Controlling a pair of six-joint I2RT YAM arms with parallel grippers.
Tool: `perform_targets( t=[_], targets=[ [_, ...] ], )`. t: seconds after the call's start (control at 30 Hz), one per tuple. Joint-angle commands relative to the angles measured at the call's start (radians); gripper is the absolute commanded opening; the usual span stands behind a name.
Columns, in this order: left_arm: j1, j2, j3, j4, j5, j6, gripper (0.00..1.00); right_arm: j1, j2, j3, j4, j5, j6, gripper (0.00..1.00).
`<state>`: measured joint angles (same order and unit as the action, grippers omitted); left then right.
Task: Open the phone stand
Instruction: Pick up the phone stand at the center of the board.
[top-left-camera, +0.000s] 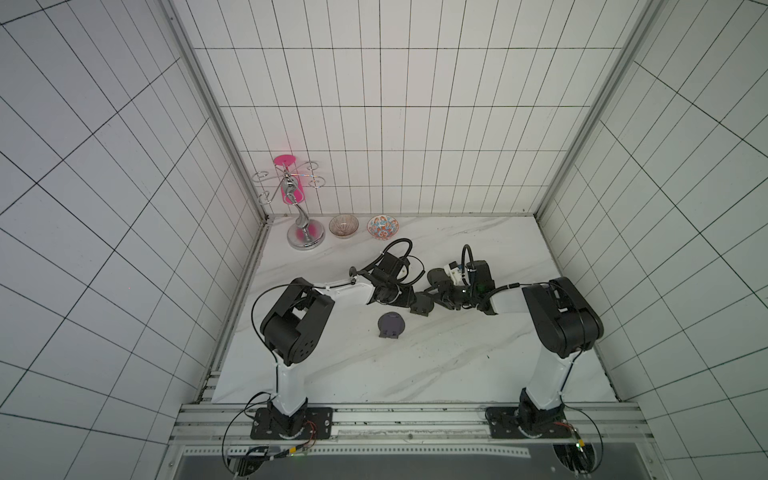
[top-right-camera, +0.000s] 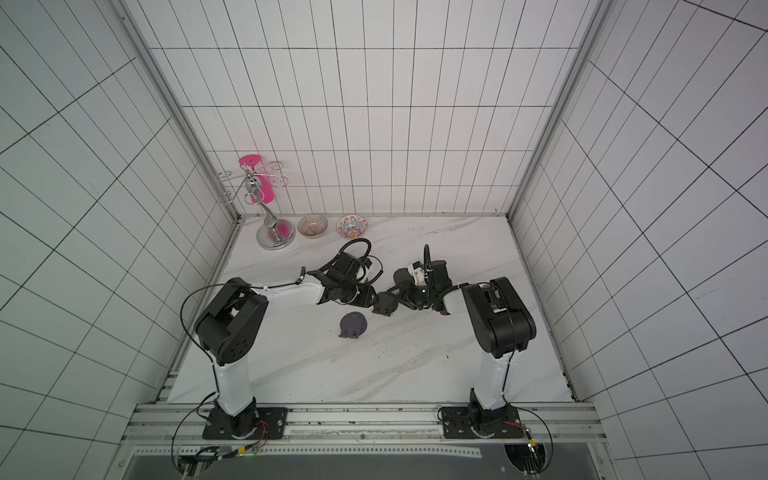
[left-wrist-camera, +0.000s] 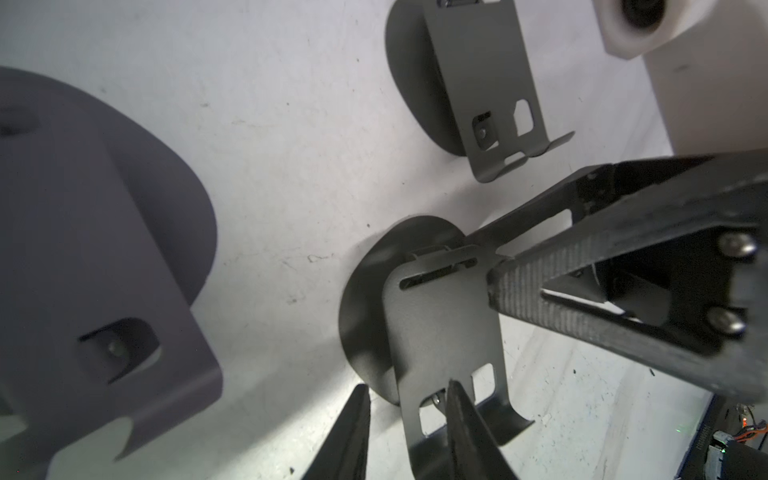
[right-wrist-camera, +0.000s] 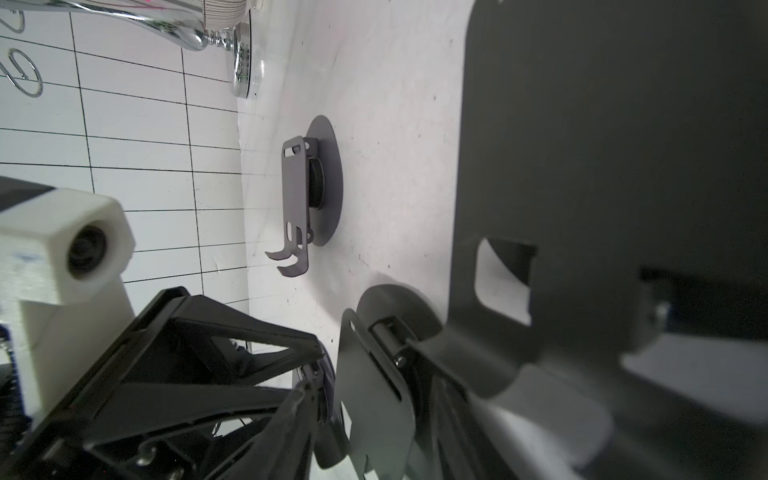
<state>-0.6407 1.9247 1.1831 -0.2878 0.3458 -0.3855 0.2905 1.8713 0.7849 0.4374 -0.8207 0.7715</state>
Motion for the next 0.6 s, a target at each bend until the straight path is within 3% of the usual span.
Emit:
perform_targets(
  t=[0.0, 0.3, 0.57],
  targets=[
    [-0.002, 0.03, 0.034, 0.025, 0.009, 0.002, 0.34, 0.012, 0.034, 0.046, 0.032, -0.019, 0.019, 0.48],
    [-0.002, 0.063, 0.058, 0.027, 0.018, 0.003, 0.33, 0.018, 0.082, 0.054, 0.062, -0.036, 0.025, 0.46],
    [0.0, 0.09, 0.081, 0.021, 0.016, 0.011, 0.33, 0.025, 0.108, 0.042, 0.098, -0.054, 0.047, 0.29]
  ],
)
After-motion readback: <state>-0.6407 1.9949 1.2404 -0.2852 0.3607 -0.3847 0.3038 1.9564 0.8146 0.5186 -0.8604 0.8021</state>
